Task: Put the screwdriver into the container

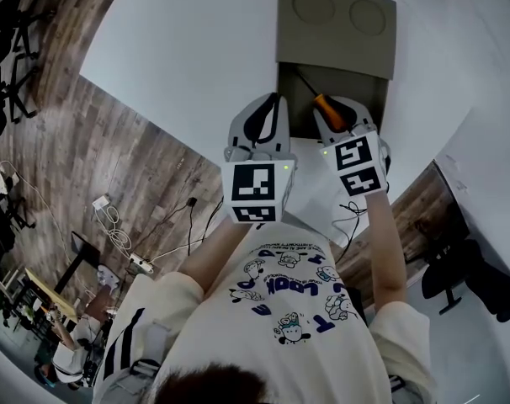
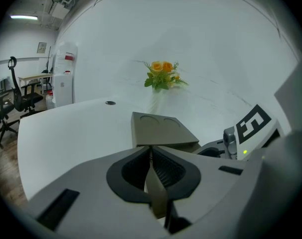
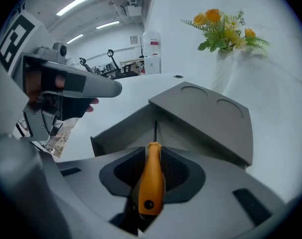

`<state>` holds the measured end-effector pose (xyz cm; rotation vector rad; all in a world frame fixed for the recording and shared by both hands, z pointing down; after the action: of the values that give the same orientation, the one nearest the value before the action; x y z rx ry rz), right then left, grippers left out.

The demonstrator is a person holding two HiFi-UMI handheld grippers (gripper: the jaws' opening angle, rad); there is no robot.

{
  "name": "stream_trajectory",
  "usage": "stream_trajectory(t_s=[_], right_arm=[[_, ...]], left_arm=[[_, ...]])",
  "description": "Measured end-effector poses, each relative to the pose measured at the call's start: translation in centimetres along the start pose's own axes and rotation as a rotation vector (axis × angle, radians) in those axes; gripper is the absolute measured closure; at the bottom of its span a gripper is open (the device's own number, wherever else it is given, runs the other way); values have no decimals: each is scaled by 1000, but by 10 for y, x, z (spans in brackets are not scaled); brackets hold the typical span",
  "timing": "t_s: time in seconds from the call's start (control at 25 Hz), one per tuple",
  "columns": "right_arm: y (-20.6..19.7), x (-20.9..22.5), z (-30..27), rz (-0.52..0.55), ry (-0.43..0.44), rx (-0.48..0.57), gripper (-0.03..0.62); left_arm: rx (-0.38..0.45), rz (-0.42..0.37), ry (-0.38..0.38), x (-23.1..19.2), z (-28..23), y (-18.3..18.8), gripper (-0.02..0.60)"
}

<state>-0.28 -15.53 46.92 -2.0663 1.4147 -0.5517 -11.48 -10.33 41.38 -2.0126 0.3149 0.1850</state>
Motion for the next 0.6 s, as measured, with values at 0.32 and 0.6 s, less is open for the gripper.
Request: stream_trajectory(t_s=[0.32, 0.6], right_arm=[[-9, 11, -12, 63, 38, -123, 479], [-14, 15, -19, 47, 40, -161, 476]], left_arm=[[-5, 8, 8, -4, -1, 0, 552], [-8, 14, 12, -8, 0, -3, 552]])
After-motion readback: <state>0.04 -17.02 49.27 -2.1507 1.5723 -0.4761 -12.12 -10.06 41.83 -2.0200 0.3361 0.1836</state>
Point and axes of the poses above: the fingertips, and each gripper's own axes: z backward along the fingers, x to its right, y out of its top, the point moved 5 cm from there along z, backward along the fingers, and after that the axes turned 7 degrees about x, right-handed, at the moved point
